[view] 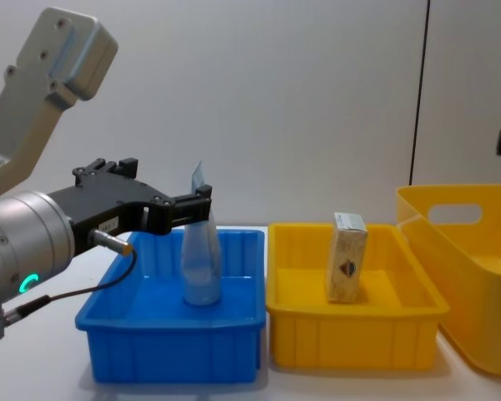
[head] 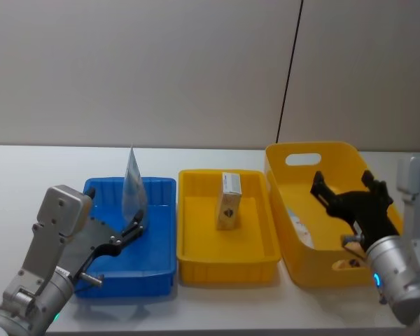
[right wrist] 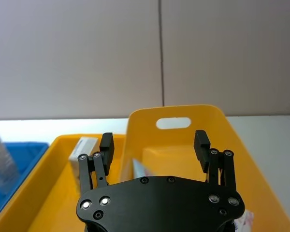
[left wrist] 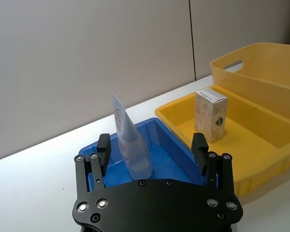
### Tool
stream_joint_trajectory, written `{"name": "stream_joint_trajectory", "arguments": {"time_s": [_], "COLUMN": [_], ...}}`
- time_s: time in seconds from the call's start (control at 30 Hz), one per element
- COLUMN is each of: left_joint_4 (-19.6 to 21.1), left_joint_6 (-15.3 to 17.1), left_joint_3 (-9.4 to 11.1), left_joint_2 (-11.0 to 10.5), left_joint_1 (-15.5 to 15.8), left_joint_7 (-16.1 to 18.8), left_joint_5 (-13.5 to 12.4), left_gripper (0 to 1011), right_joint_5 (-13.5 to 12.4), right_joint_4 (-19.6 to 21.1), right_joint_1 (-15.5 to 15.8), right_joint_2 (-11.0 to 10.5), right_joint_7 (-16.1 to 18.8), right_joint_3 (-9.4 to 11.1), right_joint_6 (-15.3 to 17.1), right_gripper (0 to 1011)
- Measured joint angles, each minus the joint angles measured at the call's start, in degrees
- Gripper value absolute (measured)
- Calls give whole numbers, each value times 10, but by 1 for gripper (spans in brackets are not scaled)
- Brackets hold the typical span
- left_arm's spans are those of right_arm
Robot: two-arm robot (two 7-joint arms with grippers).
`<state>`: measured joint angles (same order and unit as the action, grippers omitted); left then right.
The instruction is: Bimanual collaborative sorting of washing and personal care products
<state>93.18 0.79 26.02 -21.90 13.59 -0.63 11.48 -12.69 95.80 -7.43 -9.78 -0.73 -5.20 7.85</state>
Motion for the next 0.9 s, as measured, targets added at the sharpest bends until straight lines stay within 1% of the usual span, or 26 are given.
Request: {"name": "stream_joint_trajectory", "arguments": {"time_s": [0.13, 0.23, 0.33, 0.43, 0.6, 0.7, 0.9], "left_joint_4": [0, 0, 0, 0, 0, 0, 0], "left_joint_6": [0, 0, 0, 0, 0, 0, 0], "left_joint_3": [0, 0, 0, 0, 0, 0, 0], "left_joint_2": [0, 0, 0, 0, 0, 0, 0], "left_joint_1": [0, 0, 0, 0, 0, 0, 0], "left_joint_7": [0, 0, 0, 0, 0, 0, 0], "left_joint_5": [0, 0, 0, 0, 0, 0, 0], "left_gripper": [1001, 1001, 1001, 1002, 1001, 1001, 1001], "right_joint_5": [-8, -15, -20, -28, -35, -37, -38], "right_joint_4": [11, 23, 30, 41, 50, 53, 54], "right_joint_1": [17, 35, 45, 62, 76, 81, 82], "right_joint_2": [-20, -40, -52, -72, -88, -93, -95], "right_joint_7": [9, 19, 25, 35, 42, 45, 46], "right_joint_3": [-17, -33, -43, -59, -72, -76, -78], "right_joint_6": [-12, -25, -33, -44, -55, -58, -59], "right_gripper": [1003, 1003, 1003, 1003, 1003, 1003, 1003]}}
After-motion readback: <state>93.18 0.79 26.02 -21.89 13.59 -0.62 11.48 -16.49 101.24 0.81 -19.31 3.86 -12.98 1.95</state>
